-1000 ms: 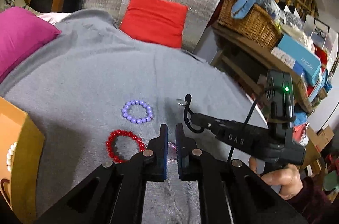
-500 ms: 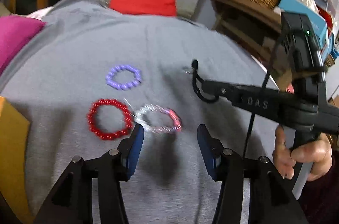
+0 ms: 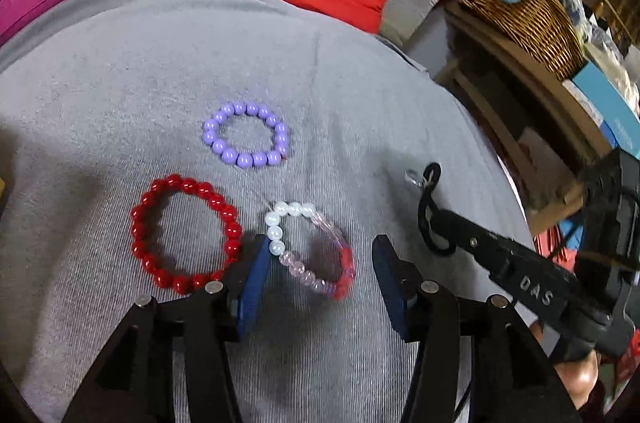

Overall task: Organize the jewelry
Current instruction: 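Lift the pink-white bead bracelet with the left tool while the right tool holds the black loop, then carry both held items into the orange box and open both tools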

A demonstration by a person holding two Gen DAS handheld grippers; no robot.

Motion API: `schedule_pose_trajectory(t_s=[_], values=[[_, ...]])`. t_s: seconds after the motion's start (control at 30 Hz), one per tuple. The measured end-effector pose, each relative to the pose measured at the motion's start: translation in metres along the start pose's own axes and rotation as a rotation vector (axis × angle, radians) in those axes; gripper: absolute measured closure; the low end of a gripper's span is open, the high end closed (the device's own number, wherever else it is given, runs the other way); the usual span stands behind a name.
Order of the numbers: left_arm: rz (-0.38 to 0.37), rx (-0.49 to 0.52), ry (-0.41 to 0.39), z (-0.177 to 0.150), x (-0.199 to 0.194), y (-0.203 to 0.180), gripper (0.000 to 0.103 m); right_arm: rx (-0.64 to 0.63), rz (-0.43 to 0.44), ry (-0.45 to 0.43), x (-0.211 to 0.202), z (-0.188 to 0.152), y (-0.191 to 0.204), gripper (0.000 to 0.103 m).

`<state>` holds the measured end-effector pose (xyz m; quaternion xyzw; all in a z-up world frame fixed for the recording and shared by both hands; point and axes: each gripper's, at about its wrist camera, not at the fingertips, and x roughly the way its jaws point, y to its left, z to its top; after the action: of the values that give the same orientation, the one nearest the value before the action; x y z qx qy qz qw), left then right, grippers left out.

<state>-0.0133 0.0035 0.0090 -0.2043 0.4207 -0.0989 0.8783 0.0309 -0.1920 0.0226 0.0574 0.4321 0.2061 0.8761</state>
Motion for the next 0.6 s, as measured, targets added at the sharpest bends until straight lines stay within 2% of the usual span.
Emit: schedule_pose_trajectory(t_s=[0.03, 0.07, 0.13, 0.3, 0.6], values=[[0.007, 0.0, -0.007, 0.0, 0.0, 0.0, 0.063, -0.004, 0.0, -0.002, 0.0, 0.0, 0.001, 0.096], [0.015, 0.004, -0.007, -0.001, 0.001, 0.001, 0.08, -0.007, -0.001, -0.004, 0.0, 0.001, 0.001, 0.096], [0.028, 0.01, 0.005, -0.001, 0.003, 0.002, 0.092, -0.013, -0.002, -0.009, -0.001, 0.001, 0.003, 0.096], [0.039, 0.056, -0.005, -0.004, -0.005, -0.001, 0.096, -0.009, -0.005, -0.015, -0.004, 0.001, 0.003, 0.096], [-0.038, 0.079, -0.093, -0.007, -0.051, -0.012, 0.096, -0.027, -0.002, -0.049, -0.02, 0.004, 0.014, 0.096]])
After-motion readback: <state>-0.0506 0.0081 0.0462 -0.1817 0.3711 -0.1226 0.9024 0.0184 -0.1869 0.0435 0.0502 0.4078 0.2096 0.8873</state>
